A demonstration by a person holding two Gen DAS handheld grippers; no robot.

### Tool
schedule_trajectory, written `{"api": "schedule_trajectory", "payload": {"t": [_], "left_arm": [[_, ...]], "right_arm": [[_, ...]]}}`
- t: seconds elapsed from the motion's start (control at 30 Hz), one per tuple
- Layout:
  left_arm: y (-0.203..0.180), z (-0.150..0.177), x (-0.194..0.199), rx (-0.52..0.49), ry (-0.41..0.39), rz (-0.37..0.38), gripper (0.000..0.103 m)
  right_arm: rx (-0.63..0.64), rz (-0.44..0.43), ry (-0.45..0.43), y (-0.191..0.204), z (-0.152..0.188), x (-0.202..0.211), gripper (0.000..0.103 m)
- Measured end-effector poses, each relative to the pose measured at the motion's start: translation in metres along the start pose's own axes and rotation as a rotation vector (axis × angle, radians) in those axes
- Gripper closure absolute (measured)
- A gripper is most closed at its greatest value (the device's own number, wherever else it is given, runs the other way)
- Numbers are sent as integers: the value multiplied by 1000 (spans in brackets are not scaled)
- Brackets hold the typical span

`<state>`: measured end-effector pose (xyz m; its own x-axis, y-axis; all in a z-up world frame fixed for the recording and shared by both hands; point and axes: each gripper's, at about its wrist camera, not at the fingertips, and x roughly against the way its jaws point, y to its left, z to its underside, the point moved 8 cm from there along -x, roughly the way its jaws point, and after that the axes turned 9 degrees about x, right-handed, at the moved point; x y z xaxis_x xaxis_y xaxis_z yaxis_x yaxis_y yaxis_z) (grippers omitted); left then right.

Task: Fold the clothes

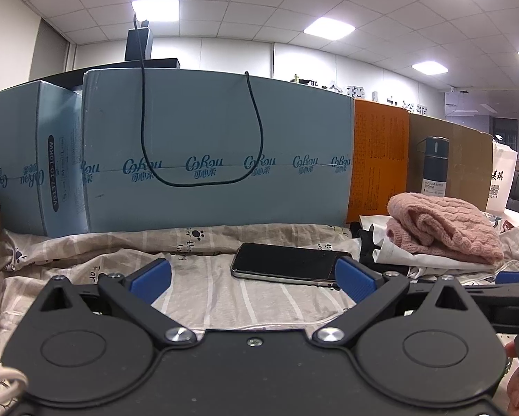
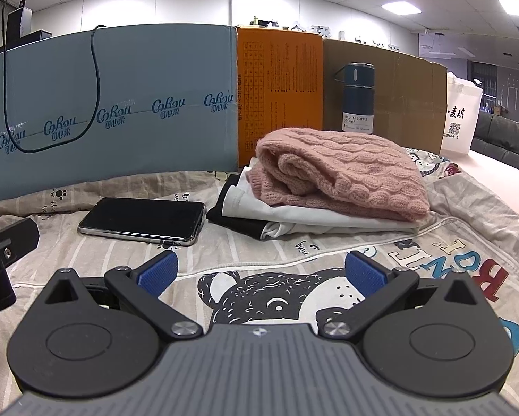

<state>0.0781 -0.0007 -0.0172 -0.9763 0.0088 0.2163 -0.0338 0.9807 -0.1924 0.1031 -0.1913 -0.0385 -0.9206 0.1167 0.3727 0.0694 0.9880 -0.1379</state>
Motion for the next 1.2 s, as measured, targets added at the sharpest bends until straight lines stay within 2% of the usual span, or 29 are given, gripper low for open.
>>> {"api": "schedule_trajectory", "payload": {"t": [0.4, 0.97, 1.2], "left_arm": [[8, 1, -8, 68, 52, 28, 0], [2, -7, 6, 75, -1, 68, 0], [-6, -11, 14, 63, -48, 115, 0]], "right_arm": [[3, -5, 17, -1, 0, -5, 0], [-7, -18, 5, -4, -1, -1, 0], [-28, -50, 2, -5, -1, 0, 0]]}}
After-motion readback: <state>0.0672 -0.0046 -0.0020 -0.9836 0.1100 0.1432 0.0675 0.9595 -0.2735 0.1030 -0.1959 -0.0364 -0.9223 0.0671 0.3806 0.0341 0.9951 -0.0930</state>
